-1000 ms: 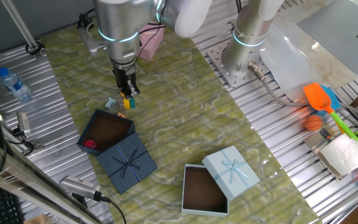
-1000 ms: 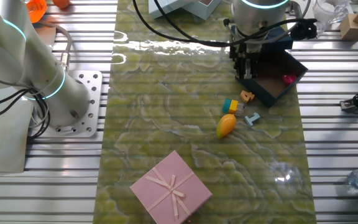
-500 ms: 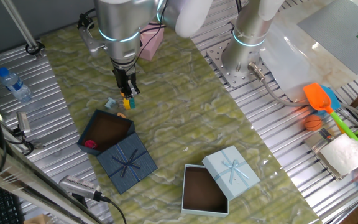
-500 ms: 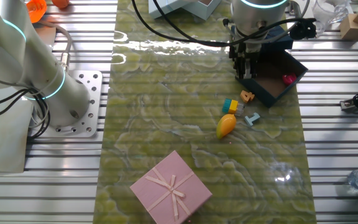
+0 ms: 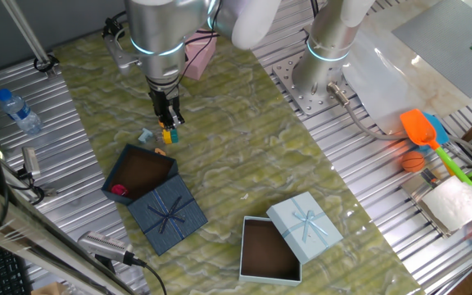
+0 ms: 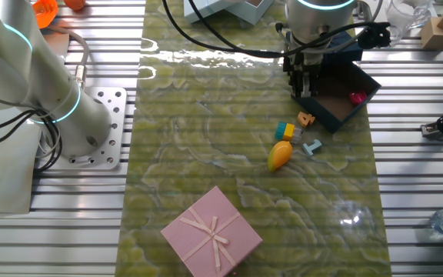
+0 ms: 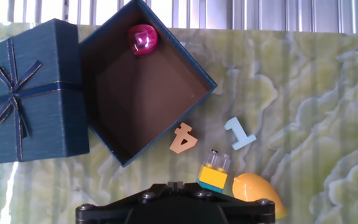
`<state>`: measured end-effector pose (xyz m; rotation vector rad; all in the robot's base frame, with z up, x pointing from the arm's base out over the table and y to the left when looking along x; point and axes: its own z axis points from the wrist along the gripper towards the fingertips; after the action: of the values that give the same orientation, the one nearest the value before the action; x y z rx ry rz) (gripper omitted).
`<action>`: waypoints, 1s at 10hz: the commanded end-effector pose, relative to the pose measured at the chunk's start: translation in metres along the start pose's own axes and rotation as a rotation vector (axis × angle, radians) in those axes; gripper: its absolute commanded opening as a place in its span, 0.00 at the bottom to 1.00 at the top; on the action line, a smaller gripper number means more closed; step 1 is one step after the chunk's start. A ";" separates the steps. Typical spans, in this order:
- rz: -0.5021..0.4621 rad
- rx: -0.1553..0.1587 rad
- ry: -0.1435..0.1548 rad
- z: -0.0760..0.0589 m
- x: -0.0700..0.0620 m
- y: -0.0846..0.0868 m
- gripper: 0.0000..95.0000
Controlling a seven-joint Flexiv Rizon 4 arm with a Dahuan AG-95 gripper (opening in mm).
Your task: Take everything out of the gift box
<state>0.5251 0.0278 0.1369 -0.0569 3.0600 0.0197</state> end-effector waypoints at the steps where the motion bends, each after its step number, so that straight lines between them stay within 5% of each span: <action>1: 0.000 0.002 0.002 0.000 0.000 0.000 0.00; 10: 0.004 -0.001 0.004 0.000 0.000 0.000 0.00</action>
<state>0.5257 0.0282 0.1365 -0.0523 3.0631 0.0209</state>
